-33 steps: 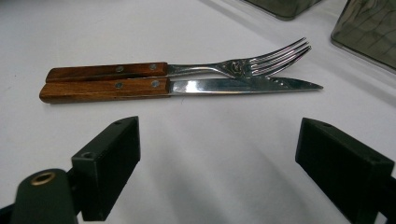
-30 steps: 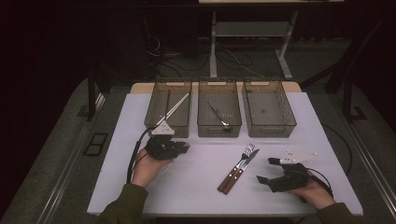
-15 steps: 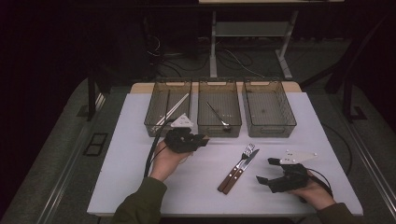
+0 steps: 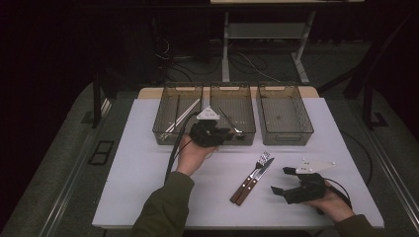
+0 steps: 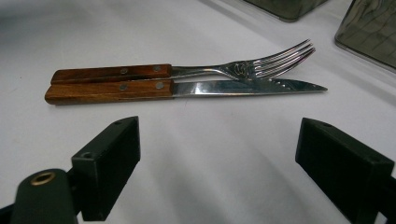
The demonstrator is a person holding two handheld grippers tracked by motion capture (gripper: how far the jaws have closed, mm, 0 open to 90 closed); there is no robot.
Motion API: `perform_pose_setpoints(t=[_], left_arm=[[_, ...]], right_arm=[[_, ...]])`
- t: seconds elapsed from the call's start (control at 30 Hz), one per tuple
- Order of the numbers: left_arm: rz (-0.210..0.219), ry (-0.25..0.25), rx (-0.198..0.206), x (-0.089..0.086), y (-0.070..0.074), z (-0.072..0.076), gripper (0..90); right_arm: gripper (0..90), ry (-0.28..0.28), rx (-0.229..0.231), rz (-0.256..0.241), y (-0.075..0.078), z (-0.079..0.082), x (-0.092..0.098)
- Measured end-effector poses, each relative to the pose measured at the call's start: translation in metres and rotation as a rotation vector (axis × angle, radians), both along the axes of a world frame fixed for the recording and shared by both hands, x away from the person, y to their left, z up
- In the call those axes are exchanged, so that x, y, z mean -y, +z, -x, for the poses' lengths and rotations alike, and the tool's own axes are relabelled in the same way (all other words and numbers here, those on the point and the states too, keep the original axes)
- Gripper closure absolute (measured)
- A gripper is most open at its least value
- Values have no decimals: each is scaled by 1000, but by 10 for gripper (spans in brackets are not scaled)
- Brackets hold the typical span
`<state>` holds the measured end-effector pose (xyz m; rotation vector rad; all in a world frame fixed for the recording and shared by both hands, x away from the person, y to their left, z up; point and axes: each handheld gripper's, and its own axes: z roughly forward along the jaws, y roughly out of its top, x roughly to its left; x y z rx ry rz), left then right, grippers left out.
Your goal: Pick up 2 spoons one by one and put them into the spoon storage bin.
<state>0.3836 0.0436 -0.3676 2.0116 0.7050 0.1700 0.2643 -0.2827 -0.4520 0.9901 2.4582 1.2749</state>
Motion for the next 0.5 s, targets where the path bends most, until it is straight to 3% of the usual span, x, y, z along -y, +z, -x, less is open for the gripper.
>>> perform_pose_setpoints(t=[0.37, 0.5], left_arm=[[19, 44, 17, 13, 16, -47, 728], [-3, 55, 24, 26, 18, -66, 728]], right_arm=[[136, -2, 1, -7, 0, 0, 0], [136, -4, 2, -10, 1, 0, 0]])
